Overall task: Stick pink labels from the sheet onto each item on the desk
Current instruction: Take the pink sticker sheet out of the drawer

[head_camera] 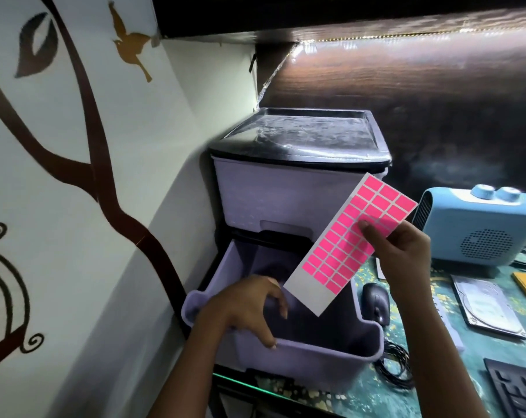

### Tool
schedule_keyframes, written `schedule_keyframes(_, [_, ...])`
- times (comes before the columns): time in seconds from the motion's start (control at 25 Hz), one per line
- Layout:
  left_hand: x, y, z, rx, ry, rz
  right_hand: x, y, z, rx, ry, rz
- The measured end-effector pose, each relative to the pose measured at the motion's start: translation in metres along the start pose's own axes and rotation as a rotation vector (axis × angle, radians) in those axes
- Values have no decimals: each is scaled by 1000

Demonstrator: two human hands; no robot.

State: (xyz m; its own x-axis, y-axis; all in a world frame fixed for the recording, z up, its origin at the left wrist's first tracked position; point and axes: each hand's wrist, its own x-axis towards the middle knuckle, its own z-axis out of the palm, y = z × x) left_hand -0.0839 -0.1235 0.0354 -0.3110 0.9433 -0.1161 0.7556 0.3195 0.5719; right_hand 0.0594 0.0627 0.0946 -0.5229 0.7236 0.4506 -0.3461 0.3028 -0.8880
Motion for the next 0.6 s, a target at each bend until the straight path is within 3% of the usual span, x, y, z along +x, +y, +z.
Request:
schedule_keyframes(0.12, [11,-7,-12,-4,148,13,2,7,-16,33,28,16])
schedule_keyframes(0.24, [37,-19,-8,-1,472,-28,7,8,-26,12,51,2])
schedule_keyframes(0.4, [76,-27,27,244,893,-169,9,21,-37,-77,69,-13])
schedule_keyframes(0.52, [97,-14,58,40,1098,-269,13,38,-56,-38,104,52])
schedule_keyframes(0.6, [111,-6,80,-50,1141,-312,19,48,-72,-16,127,104])
